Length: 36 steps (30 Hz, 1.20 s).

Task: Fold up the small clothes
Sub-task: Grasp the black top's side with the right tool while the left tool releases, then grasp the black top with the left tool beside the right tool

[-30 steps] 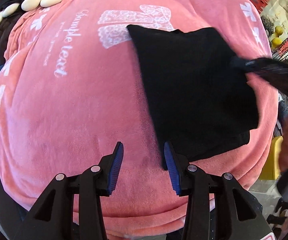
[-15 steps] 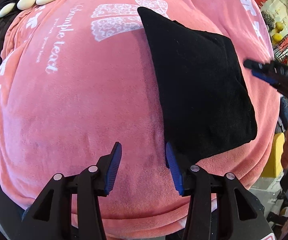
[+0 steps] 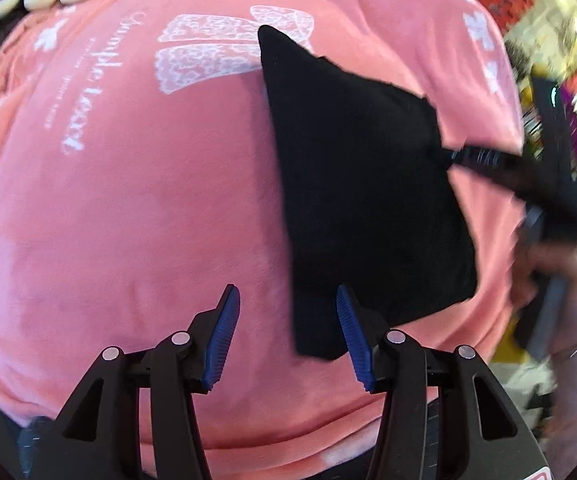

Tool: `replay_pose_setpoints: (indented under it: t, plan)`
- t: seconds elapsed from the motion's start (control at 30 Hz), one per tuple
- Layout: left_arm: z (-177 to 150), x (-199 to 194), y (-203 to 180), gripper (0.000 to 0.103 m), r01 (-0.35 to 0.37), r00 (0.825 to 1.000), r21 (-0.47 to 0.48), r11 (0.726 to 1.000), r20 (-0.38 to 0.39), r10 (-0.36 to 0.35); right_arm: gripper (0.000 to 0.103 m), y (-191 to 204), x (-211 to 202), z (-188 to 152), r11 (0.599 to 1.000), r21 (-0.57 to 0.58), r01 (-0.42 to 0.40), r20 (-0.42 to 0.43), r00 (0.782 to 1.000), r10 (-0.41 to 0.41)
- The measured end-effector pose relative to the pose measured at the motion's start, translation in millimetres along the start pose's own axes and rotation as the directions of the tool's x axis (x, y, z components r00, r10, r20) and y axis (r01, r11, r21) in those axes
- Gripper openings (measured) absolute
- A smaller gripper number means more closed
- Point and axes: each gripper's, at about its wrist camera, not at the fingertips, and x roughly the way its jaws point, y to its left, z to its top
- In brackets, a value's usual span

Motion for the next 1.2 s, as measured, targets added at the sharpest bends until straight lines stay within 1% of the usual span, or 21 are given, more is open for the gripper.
replay_pose_setpoints:
  t: [0.03,0.07,0.1,0.13,0.2,0.27,0.33,0.4,0.47,0.57,0.67,0.7,0.73,0.8,0.93,1.0,1.07,1.13,1.2]
  plan:
    - [3,-1,0,0.054,0.037,0.999,-0.014,0.999,0.012,-0.037,0.026,-3,-10,-2,1.0,0.017,-0.01,0.021,1.0,0.009]
    - [9,-2,2,0.057,0.072,0.997,-0.033,0.997,0.026,-0.071,0.054,-8,-21,-6,0.999,0.038,-0.02,0.053,0.998,0.018]
    - [13,-3,4,0.062,0.098,0.995,-0.051,0.994,0.035,-0.096,0.076,-14,-32,-10,0.998,0.058,-0.035,0.089,0.996,0.029]
    - [21,-1,7,0.065,0.145,0.989,-0.077,0.986,0.044,-0.142,0.078,-17,-35,-12,0.996,0.071,-0.052,0.096,0.994,0.045]
    - [32,9,11,0.067,0.196,0.981,-0.113,0.974,0.037,-0.193,0.077,-25,-29,-17,0.99,0.101,-0.094,0.047,0.995,0.09]
    - [45,27,15,0.067,0.22,0.975,-0.167,0.961,0.017,-0.22,0.077,-30,-21,-20,0.991,0.112,-0.071,0.027,0.997,0.068]
    - [53,41,14,0.067,0.219,0.975,-0.202,0.955,0.0,-0.224,0.077,-33,-14,-22,0.99,0.125,-0.069,0.003,0.998,0.069]
    - [59,53,13,0.067,0.223,0.972,-0.209,0.952,-0.02,-0.232,0.077,-33,-6,-25,0.983,0.151,-0.104,-0.012,0.994,0.107]
    - [60,62,13,0.067,0.225,0.97,-0.221,0.949,-0.039,-0.24,0.077,-31,3,-27,0.981,0.157,-0.111,-0.03,0.993,0.117]
    - [61,63,14,0.066,0.245,0.966,-0.223,0.943,-0.026,-0.257,0.077,-30,15,-34,0.979,0.159,-0.128,-0.063,0.988,0.14]
    - [62,65,12,0.058,0.234,0.969,-0.207,0.95,-0.034,-0.246,0.076,-32,19,-37,0.97,0.184,-0.16,-0.052,0.984,0.172]
    - [62,64,12,0.053,0.231,0.969,-0.203,0.952,-0.038,-0.243,0.068,-31,19,-38,0.967,0.185,-0.172,-0.05,0.982,0.185]
    - [63,64,13,0.047,0.234,0.968,-0.204,0.951,-0.039,-0.247,0.061,-30,20,-38,0.962,0.186,-0.201,-0.048,0.976,0.213]
    - [64,63,16,0.042,0.24,0.967,-0.209,0.948,-0.038,-0.253,0.041,-25,19,-39,0.953,0.191,-0.235,-0.05,0.967,0.249]
    - [62,59,15,0.027,0.248,0.966,-0.205,0.947,-0.023,-0.258,0.03,-14,13,-37,0.968,0.15,-0.203,-0.049,0.976,0.213]
    - [61,53,13,0.025,0.25,0.966,-0.196,0.948,-0.013,-0.258,0.024,-11,8,-36,0.972,0.14,-0.187,-0.047,0.98,0.195]
    - [61,46,10,0.023,0.25,0.967,-0.183,0.951,-0.006,-0.256,0.023,-6,-1,-34,0.976,0.128,-0.177,-0.037,0.982,0.183]
    - [63,39,10,0.022,0.263,0.963,-0.181,0.948,-0.003,-0.268,0.022,0,-9,-31,0.979,0.111,-0.172,-0.025,0.984,0.175]
    - [65,29,12,0.022,0.267,0.963,-0.177,0.947,0.008,-0.27,0.021,8,-22,-29,0.979,0.097,-0.18,-0.008,0.983,0.182]
